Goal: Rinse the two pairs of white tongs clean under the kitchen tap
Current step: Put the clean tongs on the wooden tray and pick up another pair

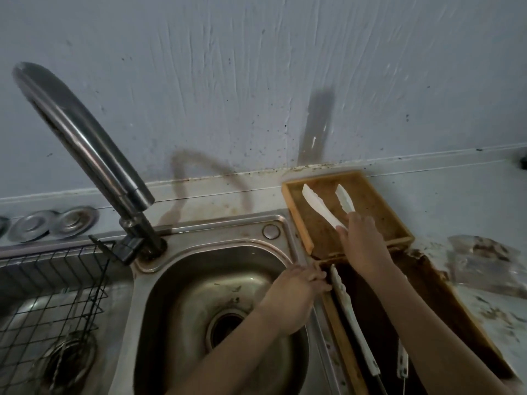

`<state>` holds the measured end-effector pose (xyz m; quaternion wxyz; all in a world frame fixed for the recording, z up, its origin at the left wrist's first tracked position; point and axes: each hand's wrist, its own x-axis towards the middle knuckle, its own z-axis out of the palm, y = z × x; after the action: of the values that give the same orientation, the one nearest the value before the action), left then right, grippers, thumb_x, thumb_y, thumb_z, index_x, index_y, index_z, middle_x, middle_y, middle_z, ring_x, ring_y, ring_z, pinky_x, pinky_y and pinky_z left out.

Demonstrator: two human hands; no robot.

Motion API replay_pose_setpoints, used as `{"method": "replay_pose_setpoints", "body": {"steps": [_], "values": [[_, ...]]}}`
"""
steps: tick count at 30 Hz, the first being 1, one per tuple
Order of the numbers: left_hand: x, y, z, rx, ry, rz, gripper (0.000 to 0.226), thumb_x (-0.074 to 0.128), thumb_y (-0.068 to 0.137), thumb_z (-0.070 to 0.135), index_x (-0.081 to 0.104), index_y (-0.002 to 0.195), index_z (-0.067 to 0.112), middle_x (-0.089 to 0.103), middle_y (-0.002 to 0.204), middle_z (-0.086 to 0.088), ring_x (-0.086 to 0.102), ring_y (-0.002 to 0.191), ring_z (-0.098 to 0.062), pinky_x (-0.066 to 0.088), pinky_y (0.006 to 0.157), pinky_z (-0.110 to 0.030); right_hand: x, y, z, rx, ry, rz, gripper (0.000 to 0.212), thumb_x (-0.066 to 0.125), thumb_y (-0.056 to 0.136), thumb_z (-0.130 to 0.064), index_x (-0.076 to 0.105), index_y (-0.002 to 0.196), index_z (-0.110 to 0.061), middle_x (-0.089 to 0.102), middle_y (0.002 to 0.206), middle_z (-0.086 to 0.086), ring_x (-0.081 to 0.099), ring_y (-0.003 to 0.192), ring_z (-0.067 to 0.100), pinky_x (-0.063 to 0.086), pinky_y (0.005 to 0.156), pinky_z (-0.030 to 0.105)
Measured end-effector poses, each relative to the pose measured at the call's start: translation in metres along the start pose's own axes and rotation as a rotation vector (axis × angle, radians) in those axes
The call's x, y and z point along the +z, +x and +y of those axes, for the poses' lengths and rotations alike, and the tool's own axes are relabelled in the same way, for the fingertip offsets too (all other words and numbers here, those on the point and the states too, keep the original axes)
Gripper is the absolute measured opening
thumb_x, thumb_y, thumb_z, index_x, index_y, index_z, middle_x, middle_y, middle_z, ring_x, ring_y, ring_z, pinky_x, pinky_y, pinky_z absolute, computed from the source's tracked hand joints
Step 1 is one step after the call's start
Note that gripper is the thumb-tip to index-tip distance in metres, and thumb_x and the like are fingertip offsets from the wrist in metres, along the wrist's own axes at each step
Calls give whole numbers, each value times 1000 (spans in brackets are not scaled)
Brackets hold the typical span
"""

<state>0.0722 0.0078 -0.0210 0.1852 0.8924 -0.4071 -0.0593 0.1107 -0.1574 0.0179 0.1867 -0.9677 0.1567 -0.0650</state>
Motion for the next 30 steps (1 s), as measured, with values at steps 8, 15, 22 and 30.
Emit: {"method": "replay_pose_setpoints", "body": {"steps": [8, 15, 22, 30], "values": [[12, 2, -4, -24, -78, 110, 41, 50, 79, 3, 66, 115, 16, 61, 125, -5, 54, 118, -28, 38, 105, -41, 15, 11, 3, 9, 188, -18, 44, 49, 95, -26, 40, 133, -6, 50, 126, 16, 53, 103, 22, 39, 82, 24], [11, -4, -2, -70, -134, 102, 54, 44, 76, 0, 61, 122, 23, 55, 134, 3, 46, 124, -22, 28, 107, -35, -14, -29, 22, -126, 181, 144, 38, 48, 95, -19, 45, 130, -7, 50, 134, 13, 48, 123, 22, 35, 96, 27], [8, -11, 10, -113, -76, 61, 55, 45, 82, 3, 51, 132, 26, 46, 143, 5, 38, 130, -20, 25, 109, -35, -27, -93, 35, -167, -32, -125, 22, 50, 92, -37, 53, 73, -27, 56, 64, -9, 54, 56, 2, 44, 52, 18], [-6, -20, 27, -136, 42, -49, 69, 46, 82, -7, 35, 143, 25, 25, 156, 2, 21, 143, -24, 20, 114, -43, -23, -132, 33, -87, -205, -413, 21, 49, 88, -40, 53, 74, -25, 59, 69, -7, 58, 61, 5, 50, 59, 21]]}}
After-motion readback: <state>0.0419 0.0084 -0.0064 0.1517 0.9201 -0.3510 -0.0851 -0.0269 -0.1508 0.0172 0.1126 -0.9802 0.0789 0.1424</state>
